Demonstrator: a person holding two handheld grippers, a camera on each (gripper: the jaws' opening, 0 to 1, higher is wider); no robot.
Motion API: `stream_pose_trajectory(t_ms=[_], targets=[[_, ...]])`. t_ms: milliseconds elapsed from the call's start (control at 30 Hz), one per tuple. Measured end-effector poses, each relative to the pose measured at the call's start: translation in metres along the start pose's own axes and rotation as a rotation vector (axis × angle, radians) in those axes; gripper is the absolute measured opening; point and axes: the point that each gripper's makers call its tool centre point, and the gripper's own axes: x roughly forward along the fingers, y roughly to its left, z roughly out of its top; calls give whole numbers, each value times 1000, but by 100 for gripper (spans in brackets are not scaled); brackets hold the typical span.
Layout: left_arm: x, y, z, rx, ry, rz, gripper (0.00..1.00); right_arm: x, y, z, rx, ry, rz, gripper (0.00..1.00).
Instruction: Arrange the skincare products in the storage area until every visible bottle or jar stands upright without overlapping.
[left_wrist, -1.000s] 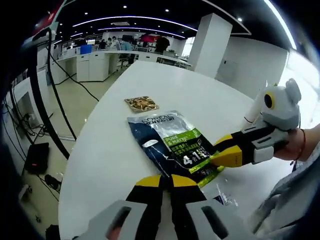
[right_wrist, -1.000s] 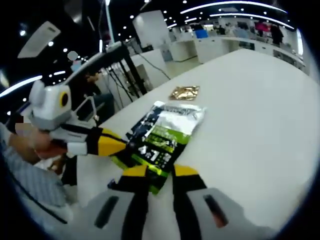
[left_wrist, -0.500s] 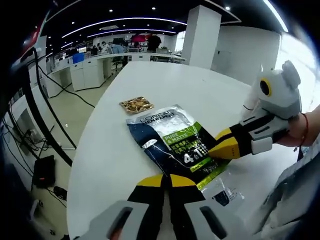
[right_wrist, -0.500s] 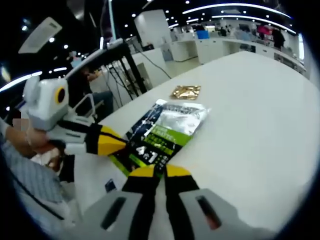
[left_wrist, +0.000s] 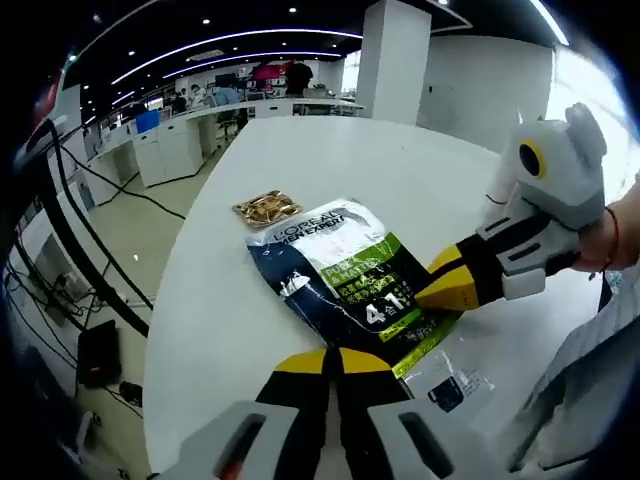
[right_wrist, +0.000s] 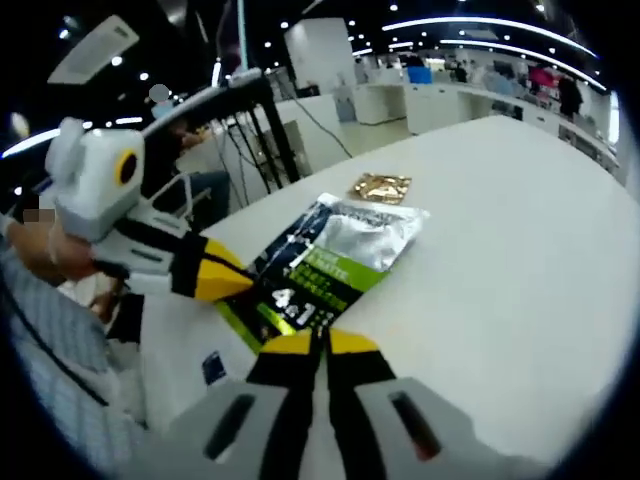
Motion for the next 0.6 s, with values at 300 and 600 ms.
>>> stream_pose_trajectory(t_ms=[300,600], targets=[[0,-1,0,2,-15,2,2,1,0,-1,-56,25,1,2],[0,-1,0,17,-14,-2,2,2,0,-2,-85,34,-13,2]])
